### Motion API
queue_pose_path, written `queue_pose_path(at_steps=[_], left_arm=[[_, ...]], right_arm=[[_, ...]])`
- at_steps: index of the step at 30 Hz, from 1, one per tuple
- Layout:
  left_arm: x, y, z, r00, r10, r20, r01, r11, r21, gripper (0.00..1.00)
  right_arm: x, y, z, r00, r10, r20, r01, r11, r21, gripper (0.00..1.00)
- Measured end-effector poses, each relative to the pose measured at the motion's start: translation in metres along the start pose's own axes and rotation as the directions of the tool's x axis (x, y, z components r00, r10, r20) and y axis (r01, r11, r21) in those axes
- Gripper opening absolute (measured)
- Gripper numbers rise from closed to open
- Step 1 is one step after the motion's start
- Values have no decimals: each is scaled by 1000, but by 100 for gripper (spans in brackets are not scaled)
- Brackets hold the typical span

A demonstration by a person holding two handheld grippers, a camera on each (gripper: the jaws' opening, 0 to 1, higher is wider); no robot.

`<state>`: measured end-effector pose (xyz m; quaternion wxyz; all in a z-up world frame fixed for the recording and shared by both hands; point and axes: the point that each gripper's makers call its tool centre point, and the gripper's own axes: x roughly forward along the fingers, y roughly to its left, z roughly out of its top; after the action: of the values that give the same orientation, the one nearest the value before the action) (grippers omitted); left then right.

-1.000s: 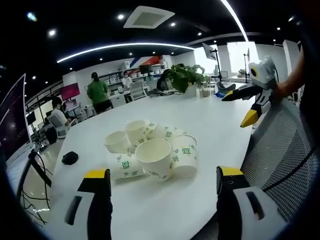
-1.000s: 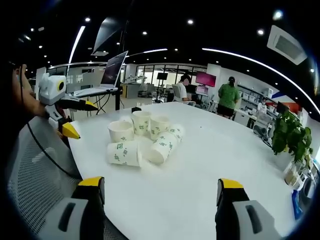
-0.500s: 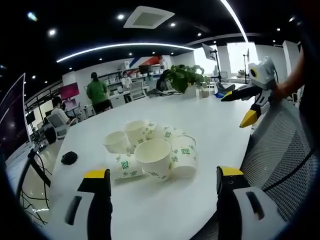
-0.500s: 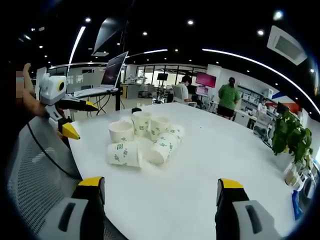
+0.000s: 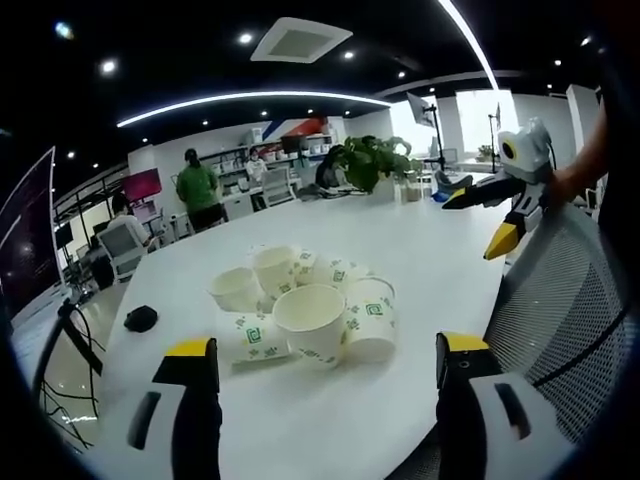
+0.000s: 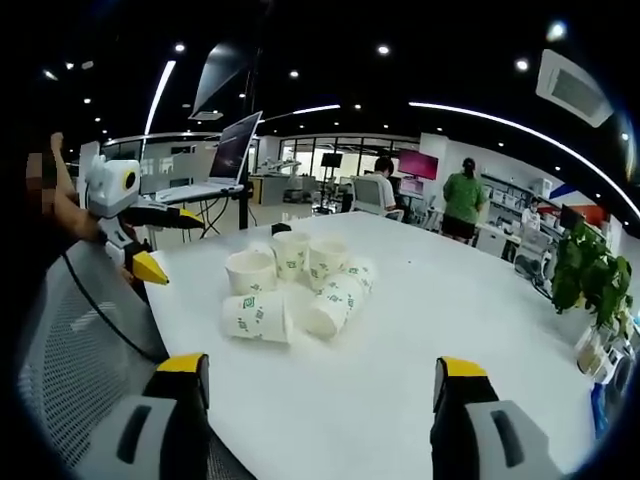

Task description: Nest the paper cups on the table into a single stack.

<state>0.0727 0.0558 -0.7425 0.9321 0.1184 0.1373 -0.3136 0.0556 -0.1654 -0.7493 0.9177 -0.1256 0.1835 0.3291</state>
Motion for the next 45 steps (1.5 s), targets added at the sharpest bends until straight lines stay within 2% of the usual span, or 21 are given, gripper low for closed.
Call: queue_pose_path(at_steps=[7,10,13,17,26,31,36,45], left_arm=[[0,1,3,1000,0,21,0,1000,-8,93],[0,1,3,1000,1,25,0,1000,-14,94],[0,1,5,999,-1,32,2,1000,-20,96],[0,1,5,999,-4,37,5,1000,-21,97],[0,2,5,999,-1,35,2,1000,-27,99],[1,1,3,1000,-7,23,8,1000,-26,99],[0,1,2,1000,-6,18,6,1000,-27,99],[0,2,3,1000,-1,28,2,1000,-26,99]], right_arm=[[1,-5,5,999,32,-2,-32,999,27,92],[4,-1,7,998,64,-10,-63,997,32,88],[7,5,9,994,109,-18,-108,993,36,81],[13,9,9,988,150,-32,-149,988,37,77],[26,15,17,974,225,-19,-224,974,38,75],[32,21,22,958,288,-4,-288,957,44,75],[38,25,17,939,344,-11,-344,938,45,75],[44,27,9,920,390,-29,-389,920,55,72]])
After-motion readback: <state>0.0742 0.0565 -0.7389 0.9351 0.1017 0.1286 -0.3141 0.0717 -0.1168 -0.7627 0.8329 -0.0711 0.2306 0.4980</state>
